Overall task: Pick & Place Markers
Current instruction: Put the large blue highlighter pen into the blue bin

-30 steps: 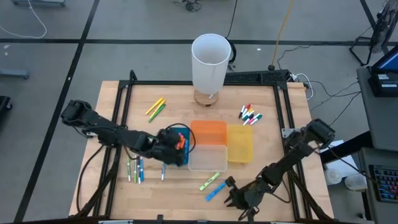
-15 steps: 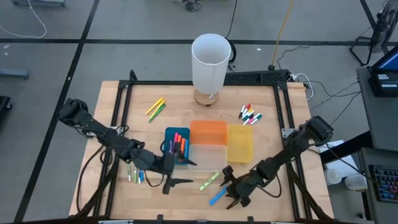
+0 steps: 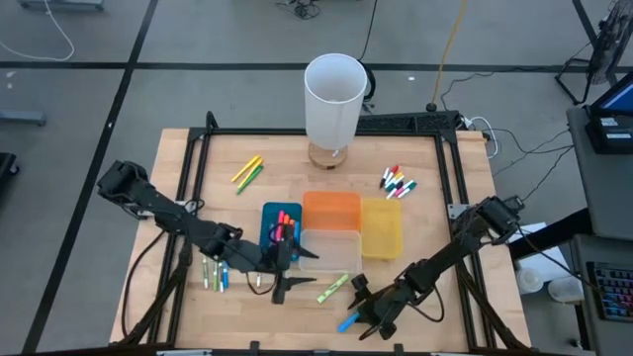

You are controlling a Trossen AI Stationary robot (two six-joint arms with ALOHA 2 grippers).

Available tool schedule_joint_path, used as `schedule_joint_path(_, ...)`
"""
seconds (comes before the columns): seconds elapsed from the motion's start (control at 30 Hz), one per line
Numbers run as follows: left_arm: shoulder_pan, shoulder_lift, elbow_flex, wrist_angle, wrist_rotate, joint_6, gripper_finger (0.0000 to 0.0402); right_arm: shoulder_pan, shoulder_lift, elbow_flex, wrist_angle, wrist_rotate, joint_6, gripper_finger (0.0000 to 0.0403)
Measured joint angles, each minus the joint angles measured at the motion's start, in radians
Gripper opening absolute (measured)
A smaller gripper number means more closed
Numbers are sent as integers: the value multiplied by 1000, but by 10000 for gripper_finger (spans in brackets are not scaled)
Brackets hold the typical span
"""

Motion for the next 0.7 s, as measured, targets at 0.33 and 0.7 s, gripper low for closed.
schedule_joint_path(0.33,23,5,0,-6,1,-58,249,6,15,-2,-92,-9,19,45)
schedule_joint_path(0.7,5,5,0,83,81,95,244,50,-186,-12,-131,163,-67,45)
